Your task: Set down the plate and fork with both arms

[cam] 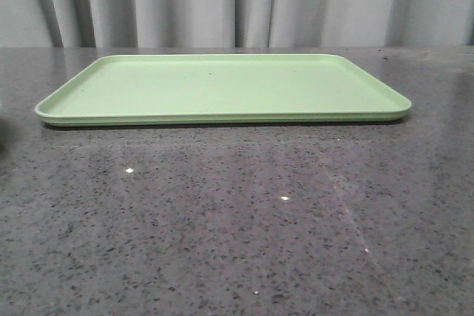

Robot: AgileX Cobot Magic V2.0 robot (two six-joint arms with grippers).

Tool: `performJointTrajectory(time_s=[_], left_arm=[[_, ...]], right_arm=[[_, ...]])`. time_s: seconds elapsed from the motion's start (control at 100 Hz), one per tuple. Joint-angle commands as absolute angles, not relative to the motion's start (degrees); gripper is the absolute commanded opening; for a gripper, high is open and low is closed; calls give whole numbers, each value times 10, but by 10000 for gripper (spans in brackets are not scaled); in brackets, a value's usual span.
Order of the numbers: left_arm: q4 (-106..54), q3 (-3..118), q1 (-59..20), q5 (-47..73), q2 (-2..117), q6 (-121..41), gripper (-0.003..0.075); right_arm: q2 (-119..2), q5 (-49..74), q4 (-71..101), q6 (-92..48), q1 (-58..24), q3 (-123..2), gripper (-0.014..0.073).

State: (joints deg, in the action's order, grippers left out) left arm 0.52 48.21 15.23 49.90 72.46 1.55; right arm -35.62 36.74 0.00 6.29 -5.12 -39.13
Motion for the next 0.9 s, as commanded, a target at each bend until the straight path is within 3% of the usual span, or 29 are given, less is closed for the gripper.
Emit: performJointTrajectory(time_s=[0.0,0.48,0.76,0.89], left_arm=[[4,491,153,509,714,14,-20],[-182,556,234,529,621,-79,-20],[-278,608,229,511,626,-120,-20],[-307,628,189,492,653,-124,-21]], right_arm=[[-360,332,0,60,-50,-412,521],[-360,332,0,60,-50,-412,521],[-360,332,0,60,-50,-412,521],[-360,332,0,60,-50,-412,521]])
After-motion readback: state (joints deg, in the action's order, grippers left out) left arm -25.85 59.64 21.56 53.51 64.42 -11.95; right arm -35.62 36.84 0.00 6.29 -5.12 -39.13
